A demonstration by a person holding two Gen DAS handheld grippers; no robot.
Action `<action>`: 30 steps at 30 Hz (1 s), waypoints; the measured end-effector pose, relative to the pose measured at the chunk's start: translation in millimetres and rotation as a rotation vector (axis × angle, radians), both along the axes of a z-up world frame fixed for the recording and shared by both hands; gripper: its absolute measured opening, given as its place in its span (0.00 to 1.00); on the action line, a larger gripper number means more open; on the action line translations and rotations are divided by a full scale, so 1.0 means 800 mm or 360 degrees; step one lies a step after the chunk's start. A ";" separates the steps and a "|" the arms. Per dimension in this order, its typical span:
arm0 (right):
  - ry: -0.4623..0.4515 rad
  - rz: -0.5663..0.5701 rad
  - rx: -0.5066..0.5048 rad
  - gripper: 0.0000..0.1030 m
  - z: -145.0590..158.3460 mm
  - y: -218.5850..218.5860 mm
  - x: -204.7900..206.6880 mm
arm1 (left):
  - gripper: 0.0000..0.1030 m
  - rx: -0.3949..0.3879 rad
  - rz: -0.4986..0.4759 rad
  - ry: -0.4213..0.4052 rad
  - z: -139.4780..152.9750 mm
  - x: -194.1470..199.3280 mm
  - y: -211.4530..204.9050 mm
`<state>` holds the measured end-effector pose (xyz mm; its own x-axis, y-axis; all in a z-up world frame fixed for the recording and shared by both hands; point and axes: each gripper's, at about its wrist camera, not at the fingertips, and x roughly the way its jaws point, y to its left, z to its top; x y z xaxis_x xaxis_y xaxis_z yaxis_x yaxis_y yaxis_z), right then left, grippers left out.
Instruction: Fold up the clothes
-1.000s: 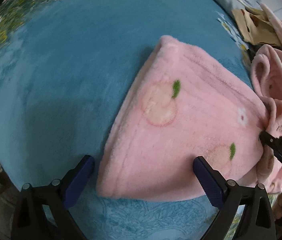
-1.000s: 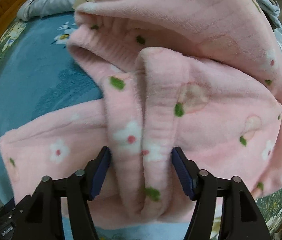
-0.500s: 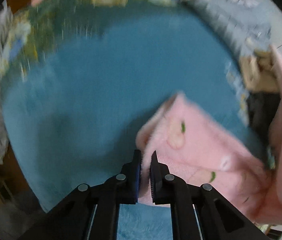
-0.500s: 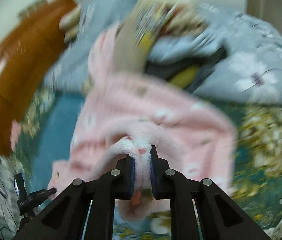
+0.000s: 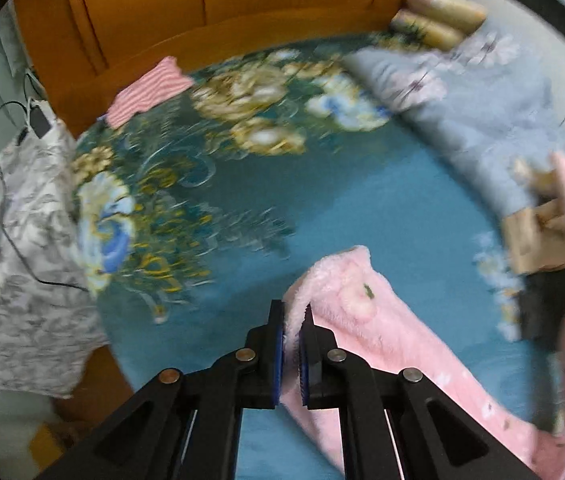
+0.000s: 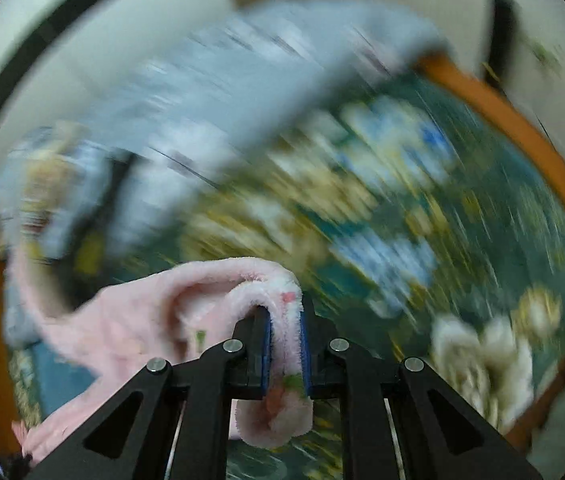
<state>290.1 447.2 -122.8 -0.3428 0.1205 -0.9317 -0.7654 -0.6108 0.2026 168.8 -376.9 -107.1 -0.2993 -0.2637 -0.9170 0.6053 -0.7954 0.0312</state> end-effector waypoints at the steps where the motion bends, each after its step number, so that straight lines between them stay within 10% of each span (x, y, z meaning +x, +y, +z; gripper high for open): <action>1: -0.0075 -0.0049 -0.0053 0.12 -0.025 0.006 0.019 | 0.06 -0.0023 -0.0003 -0.0029 -0.008 0.000 -0.002; 12: -0.0361 -0.0229 -0.0086 0.11 -0.091 0.035 0.095 | 0.06 -0.0150 -0.0122 -0.0023 0.000 -0.029 0.012; 21: -0.0588 -0.0013 -0.0162 0.24 -0.115 0.026 0.067 | 0.11 0.0090 -0.0065 -0.0163 -0.077 -0.030 0.005; 23: -0.0688 0.0122 -0.0131 0.38 -0.101 0.026 0.045 | 0.23 0.0118 -0.0097 -0.0151 -0.075 -0.033 0.009; 25: -0.0771 0.0253 -0.0078 0.49 -0.076 0.027 0.021 | 0.58 0.0140 -0.0105 -0.0115 -0.069 -0.033 0.012; 30: -0.0684 0.0451 0.0429 0.58 0.028 -0.015 -0.057 | 0.64 0.0202 -0.0008 -0.0028 -0.054 -0.027 0.018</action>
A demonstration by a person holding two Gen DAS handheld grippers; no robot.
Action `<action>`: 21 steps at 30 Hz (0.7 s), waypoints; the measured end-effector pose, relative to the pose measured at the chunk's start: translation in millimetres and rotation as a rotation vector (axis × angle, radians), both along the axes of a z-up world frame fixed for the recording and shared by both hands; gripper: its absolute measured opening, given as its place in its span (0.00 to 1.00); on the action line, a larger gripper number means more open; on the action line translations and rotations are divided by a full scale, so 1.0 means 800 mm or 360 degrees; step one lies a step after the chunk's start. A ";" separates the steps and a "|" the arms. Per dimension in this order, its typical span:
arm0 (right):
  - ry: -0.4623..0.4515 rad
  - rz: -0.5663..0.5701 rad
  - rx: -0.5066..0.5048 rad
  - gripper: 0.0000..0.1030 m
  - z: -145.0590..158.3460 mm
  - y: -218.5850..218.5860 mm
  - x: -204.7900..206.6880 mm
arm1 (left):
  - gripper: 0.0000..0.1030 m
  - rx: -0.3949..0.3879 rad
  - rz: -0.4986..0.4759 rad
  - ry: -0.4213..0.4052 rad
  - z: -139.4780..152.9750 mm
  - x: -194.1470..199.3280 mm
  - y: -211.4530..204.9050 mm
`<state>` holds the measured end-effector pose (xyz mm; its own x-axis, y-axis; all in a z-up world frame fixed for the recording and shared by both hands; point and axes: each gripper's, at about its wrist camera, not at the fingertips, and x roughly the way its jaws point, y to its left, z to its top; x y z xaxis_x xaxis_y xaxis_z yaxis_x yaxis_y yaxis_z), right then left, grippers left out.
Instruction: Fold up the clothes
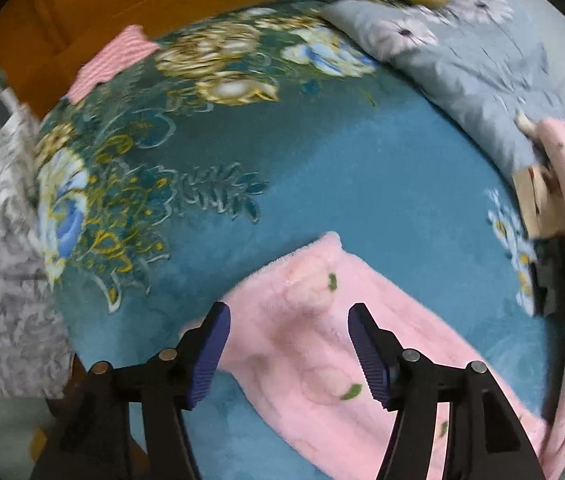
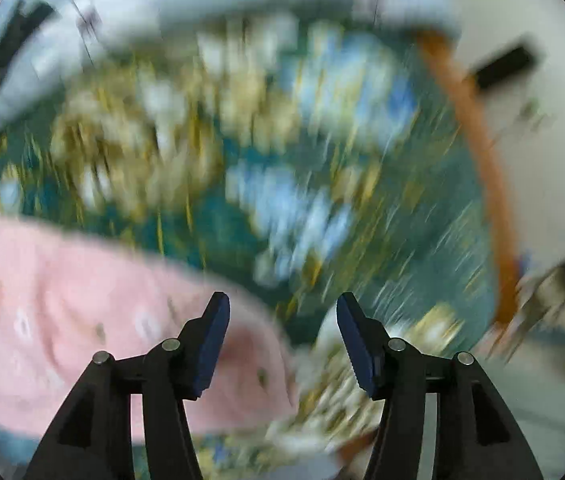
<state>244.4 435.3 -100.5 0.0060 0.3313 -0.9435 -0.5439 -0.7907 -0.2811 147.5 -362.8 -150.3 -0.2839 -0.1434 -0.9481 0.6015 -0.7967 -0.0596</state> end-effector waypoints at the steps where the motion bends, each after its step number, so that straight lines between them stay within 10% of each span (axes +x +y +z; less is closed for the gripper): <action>1: 0.0096 0.0079 0.0002 0.63 0.015 -0.021 -0.019 | 0.64 0.0034 0.0040 0.0029 0.002 0.003 0.002; 5: 0.0474 0.0462 -0.0249 0.63 0.029 -0.154 -0.106 | 0.64 0.0220 0.0142 0.0154 0.007 0.016 0.021; 10: 0.0505 0.0992 -0.0508 0.63 -0.016 -0.366 -0.219 | 0.64 0.0280 0.0068 0.0169 0.008 0.028 0.056; 15: 0.0588 0.1302 -0.0527 0.63 -0.025 -0.537 -0.322 | 0.64 0.0277 0.0041 0.0109 0.008 0.045 0.069; 21: 0.0511 0.1431 -0.0180 0.63 -0.063 -0.613 -0.396 | 0.64 0.0308 0.0113 0.0124 0.006 0.076 0.063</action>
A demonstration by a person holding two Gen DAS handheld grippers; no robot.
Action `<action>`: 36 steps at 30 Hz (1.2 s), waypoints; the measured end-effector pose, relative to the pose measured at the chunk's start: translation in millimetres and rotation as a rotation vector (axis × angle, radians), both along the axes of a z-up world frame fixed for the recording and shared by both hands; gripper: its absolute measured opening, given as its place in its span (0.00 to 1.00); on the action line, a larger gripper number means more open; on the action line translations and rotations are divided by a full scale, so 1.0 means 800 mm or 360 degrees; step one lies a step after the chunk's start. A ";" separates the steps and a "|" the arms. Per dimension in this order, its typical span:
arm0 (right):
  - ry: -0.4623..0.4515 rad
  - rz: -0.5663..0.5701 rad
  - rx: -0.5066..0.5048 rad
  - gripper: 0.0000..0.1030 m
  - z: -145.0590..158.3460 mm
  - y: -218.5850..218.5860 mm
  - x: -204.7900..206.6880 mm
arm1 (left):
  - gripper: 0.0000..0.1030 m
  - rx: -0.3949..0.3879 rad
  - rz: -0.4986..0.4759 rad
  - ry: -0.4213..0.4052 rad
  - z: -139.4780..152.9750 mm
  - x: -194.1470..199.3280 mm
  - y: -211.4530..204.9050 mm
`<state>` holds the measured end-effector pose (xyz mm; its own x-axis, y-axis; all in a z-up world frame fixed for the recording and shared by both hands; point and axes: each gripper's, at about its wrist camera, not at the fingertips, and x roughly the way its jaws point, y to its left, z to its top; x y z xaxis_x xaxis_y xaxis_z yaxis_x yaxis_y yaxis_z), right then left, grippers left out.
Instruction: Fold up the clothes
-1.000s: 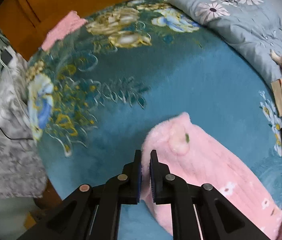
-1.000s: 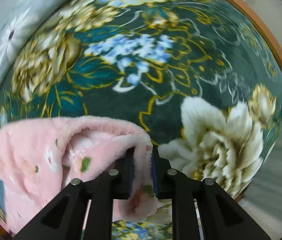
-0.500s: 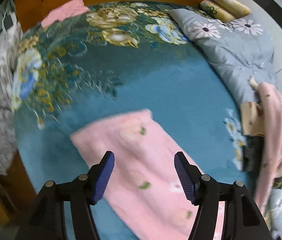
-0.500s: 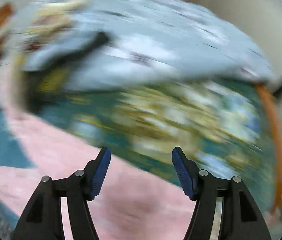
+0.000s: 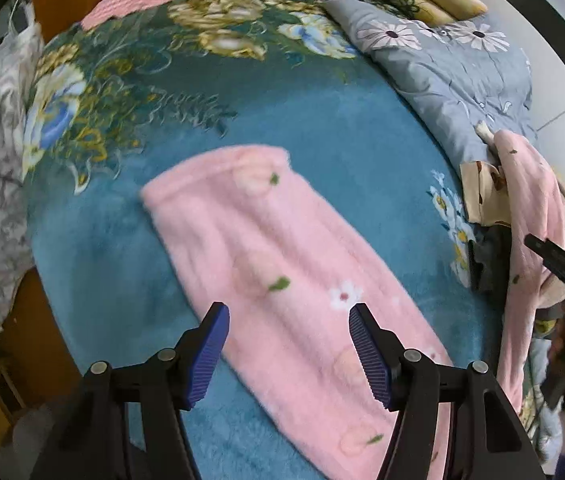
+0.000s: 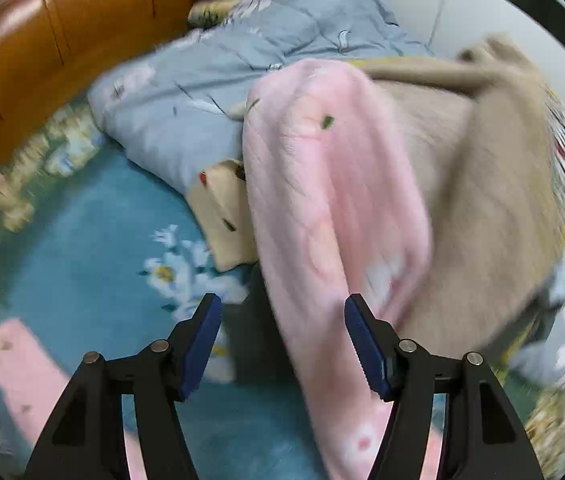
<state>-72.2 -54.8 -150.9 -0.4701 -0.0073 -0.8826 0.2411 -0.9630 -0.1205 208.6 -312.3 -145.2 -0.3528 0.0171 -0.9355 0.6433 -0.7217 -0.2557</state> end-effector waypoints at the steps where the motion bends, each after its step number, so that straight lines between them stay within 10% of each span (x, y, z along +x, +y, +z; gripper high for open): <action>1: -0.0003 -0.0003 0.0081 0.63 -0.008 -0.002 -0.009 | 0.64 -0.0024 0.0018 -0.0014 -0.001 0.005 -0.004; 3: 0.0008 -0.0018 0.0228 0.59 -0.019 -0.002 -0.020 | 0.64 -0.0057 0.0054 -0.0041 -0.003 0.012 -0.012; 7: 0.0009 0.0004 0.0377 0.21 -0.030 0.006 -0.024 | 0.64 -0.0021 0.0126 -0.0023 -0.004 0.018 -0.021; 11: -0.0015 -0.0007 0.0182 0.09 -0.012 0.017 -0.016 | 0.64 0.0003 0.0118 -0.0012 -0.007 0.015 -0.016; 20: -0.0250 0.0449 -0.0533 0.08 0.025 0.015 0.138 | 0.64 0.0232 0.0173 0.0030 -0.031 0.000 -0.004; 27: -0.0547 0.0517 -0.0446 0.12 -0.067 0.006 0.230 | 0.64 0.0343 0.0038 -0.0023 -0.052 -0.045 0.034; 36: -0.0295 0.0340 -0.0457 0.43 0.010 0.111 0.245 | 0.64 0.0406 -0.0108 -0.0060 -0.073 -0.168 0.082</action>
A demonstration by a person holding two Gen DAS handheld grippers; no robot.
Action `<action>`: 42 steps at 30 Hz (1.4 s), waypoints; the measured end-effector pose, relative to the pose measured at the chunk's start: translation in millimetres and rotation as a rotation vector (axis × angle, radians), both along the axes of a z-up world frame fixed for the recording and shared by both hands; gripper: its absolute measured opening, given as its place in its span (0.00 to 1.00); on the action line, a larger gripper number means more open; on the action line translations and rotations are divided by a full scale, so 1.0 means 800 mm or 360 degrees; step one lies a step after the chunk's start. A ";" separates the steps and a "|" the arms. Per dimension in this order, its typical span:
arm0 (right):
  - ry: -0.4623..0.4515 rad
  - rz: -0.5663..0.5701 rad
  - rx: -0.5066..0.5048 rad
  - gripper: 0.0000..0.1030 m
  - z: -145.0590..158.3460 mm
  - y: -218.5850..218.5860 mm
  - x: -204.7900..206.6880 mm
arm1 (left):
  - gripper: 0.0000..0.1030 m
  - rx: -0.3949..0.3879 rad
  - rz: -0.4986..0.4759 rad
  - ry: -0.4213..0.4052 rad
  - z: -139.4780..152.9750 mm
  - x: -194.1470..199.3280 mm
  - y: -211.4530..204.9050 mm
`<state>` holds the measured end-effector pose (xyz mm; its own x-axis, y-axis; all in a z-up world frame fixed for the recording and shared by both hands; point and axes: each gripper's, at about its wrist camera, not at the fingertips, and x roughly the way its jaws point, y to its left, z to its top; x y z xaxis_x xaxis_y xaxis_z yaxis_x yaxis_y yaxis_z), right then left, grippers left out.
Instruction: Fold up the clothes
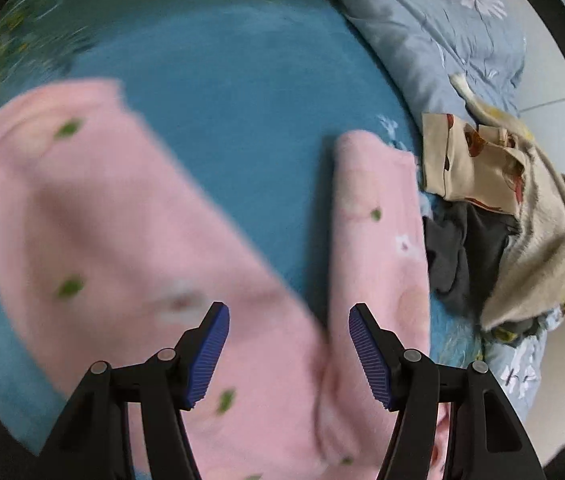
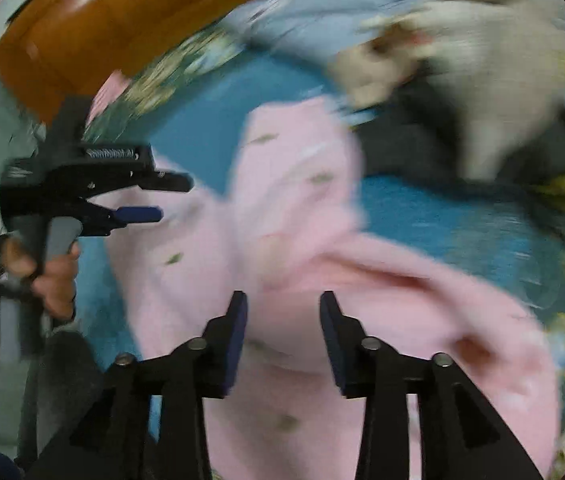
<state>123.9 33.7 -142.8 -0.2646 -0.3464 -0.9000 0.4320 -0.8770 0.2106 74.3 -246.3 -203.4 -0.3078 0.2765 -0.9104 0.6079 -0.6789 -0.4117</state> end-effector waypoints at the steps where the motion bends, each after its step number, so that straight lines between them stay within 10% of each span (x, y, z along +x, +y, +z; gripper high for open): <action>1: 0.0019 -0.0103 0.0034 0.45 -0.001 0.024 0.000 | 0.64 -0.0014 -0.0009 -0.0001 -0.003 -0.016 0.003; 8: -0.0199 -0.0630 0.0186 0.55 -0.022 0.192 0.049 | 0.64 -0.0179 -0.0153 -0.0121 -0.033 -0.077 0.024; 10: -0.0256 -0.0653 0.0168 0.61 -0.028 0.208 0.072 | 0.29 -0.0263 -0.0211 -0.0145 -0.038 -0.077 0.033; 13: -0.0293 -0.0684 0.0244 0.61 -0.059 0.196 0.086 | 0.12 -0.0285 -0.0228 -0.0080 -0.031 -0.072 0.036; 16: -0.0330 -0.0677 0.0373 0.60 -0.087 0.189 0.088 | 0.10 -0.0363 -0.0244 0.0017 -0.009 -0.065 0.026; 20: -0.0347 -0.0739 0.0459 0.09 -0.092 0.199 0.082 | 0.09 -0.0452 -0.0130 0.0197 0.037 -0.040 -0.018; 30: -0.0043 -0.0841 0.0318 0.07 0.026 0.262 0.035 | 0.08 -0.0589 0.0105 0.0386 0.111 -0.046 -0.111; 34: -0.0038 -0.1027 0.0364 0.06 0.002 0.309 -0.040 | 0.09 -0.0768 -0.0003 0.0336 0.109 -0.088 -0.101; 42: -0.0267 -0.1234 0.0450 0.08 -0.081 0.346 -0.109 | 0.12 -0.0544 0.0151 0.0195 0.067 -0.026 -0.151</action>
<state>37.0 310.3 -207.5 -0.1899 0.1229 -0.9741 -0.3318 -0.9418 -0.0541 53.5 -367.1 -149.7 -0.4297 -0.0717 -0.9001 0.6349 -0.7328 -0.2448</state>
